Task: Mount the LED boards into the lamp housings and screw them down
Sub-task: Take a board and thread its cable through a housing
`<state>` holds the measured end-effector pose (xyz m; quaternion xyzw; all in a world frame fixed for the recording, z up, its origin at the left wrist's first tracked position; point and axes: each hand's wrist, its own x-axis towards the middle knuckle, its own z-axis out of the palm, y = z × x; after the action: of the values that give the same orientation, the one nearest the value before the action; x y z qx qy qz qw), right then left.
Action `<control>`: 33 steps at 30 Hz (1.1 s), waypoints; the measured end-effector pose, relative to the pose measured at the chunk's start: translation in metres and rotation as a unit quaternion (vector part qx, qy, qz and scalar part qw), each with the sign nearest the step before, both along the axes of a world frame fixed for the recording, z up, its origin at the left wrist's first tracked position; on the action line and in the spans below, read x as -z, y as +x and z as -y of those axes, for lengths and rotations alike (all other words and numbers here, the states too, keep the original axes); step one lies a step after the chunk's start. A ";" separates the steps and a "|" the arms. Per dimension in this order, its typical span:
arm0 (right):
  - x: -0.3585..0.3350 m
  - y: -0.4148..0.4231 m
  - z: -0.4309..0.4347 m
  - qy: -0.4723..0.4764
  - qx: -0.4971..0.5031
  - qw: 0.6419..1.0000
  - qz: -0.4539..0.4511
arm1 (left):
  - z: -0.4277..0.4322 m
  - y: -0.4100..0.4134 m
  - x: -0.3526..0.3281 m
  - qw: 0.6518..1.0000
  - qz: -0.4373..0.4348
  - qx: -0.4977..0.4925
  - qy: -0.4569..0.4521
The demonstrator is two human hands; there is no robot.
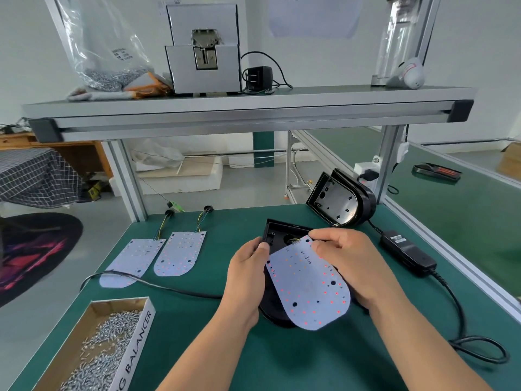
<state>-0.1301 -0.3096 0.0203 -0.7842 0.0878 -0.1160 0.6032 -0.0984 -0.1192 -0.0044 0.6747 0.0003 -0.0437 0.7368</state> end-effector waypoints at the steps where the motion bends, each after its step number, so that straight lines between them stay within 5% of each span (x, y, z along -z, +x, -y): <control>1: -0.003 0.000 0.003 0.039 -0.014 0.999 -0.010 | 0.000 -0.001 -0.001 1.000 0.006 0.014 0.000; 6: -0.003 0.002 0.006 0.135 0.025 0.990 0.024 | 0.006 -0.005 -0.002 0.998 -0.001 0.052 -0.034; 10: 0.000 -0.001 -0.001 -0.120 0.039 0.990 0.067 | 0.003 -0.003 0.000 0.998 -0.031 0.044 -0.045; 15: -0.002 -0.014 -0.015 -0.370 0.035 0.924 0.093 | 0.004 -0.003 -0.003 1.000 0.007 0.023 -0.003; 18: -0.003 -0.017 -0.023 -0.310 0.043 0.945 0.099 | 0.004 -0.002 0.000 0.999 0.033 -0.013 0.020; 22: -0.003 -0.011 -0.018 -0.053 0.005 0.997 0.058 | 0.002 0.002 0.002 0.997 0.042 -0.063 0.031; 27: 0.004 -0.001 -0.010 0.217 0.011 0.975 0.033 | 0.000 0.002 0.005 0.998 -0.021 -0.005 -0.059; 30: 0.011 0.003 -0.012 0.261 0.052 0.961 0.077 | 0.002 0.002 0.004 0.991 -0.044 0.027 -0.122; 33: 0.021 0.006 -0.017 0.186 0.091 0.970 0.127 | 0.007 -0.001 0.008 0.990 -0.049 0.036 -0.125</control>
<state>-0.1245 -0.2930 -0.0007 -0.6259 0.1018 -0.2510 0.7314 -0.0990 -0.1261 -0.0124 0.5740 0.0067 -0.1034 0.8123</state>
